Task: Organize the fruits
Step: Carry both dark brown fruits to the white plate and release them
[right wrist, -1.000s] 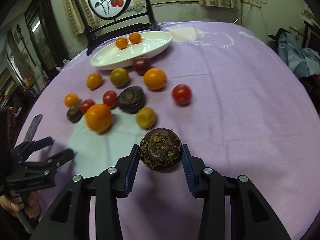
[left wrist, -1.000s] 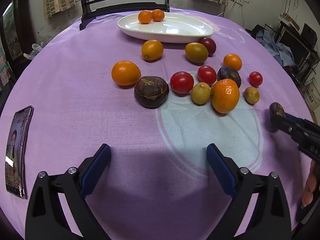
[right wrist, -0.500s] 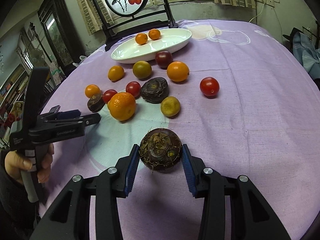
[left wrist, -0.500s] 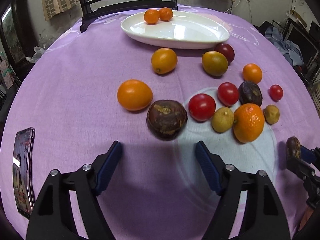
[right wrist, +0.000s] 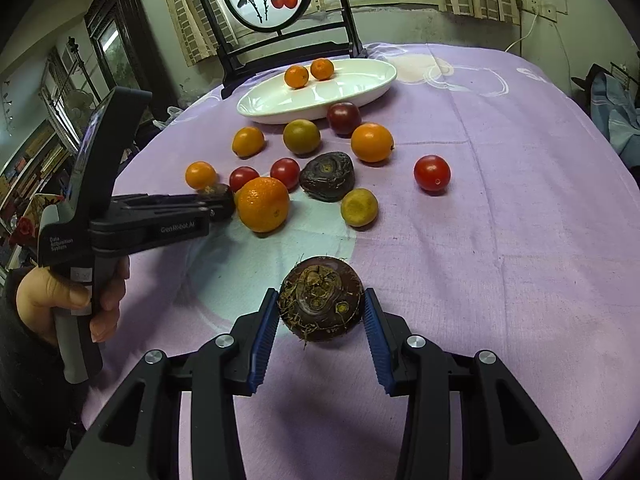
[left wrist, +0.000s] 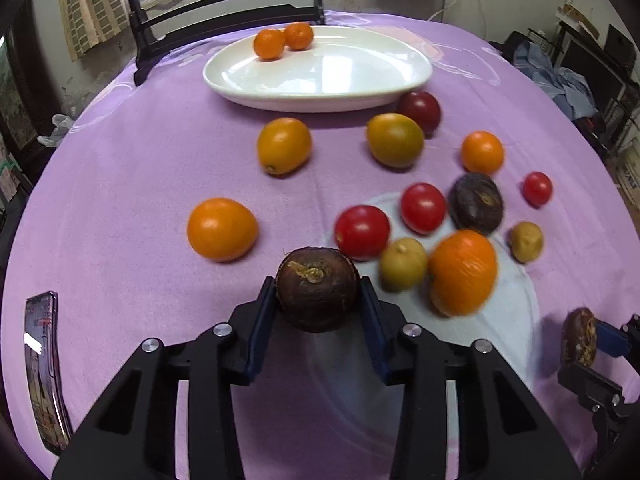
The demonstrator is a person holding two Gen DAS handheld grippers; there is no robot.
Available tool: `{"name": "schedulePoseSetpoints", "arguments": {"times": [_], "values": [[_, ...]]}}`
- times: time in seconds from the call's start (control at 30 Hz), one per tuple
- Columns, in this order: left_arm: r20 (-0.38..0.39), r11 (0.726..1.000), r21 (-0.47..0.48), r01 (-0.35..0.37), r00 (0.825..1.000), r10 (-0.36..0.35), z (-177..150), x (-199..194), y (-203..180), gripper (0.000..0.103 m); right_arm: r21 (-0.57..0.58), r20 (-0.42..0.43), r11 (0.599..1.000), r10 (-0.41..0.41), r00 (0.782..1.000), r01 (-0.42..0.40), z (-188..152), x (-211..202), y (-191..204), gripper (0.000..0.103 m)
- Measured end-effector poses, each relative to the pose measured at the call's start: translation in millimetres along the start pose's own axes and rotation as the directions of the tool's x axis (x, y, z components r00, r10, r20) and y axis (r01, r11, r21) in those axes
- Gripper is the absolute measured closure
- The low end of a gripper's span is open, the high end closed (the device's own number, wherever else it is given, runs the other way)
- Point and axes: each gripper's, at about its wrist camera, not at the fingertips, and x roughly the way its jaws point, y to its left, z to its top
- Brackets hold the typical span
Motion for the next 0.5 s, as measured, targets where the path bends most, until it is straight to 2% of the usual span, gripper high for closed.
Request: {"name": "schedulePoseSetpoints", "arguments": {"times": [0.27, 0.4, 0.5], "values": [[0.086, 0.999, 0.014, 0.037, 0.996, -0.038, -21.9, -58.8, 3.1, 0.063, -0.031, 0.059, 1.000, 0.003, 0.998, -0.001, -1.9, -28.7, 16.4, 0.060], [0.166, 0.997, 0.057, 0.058, 0.984, -0.066, -16.2, -95.9, -5.4, 0.063, -0.062, 0.100, 0.998, 0.011, 0.995, -0.005, 8.1, -42.8, 23.4, 0.060], [0.215, 0.992, 0.086, 0.089, 0.971, -0.105, 0.1, -115.8, -14.7, 0.063, -0.088, 0.159, 0.996, 0.008, 0.987, 0.006, 28.2, -56.8, 25.7, 0.060]]}}
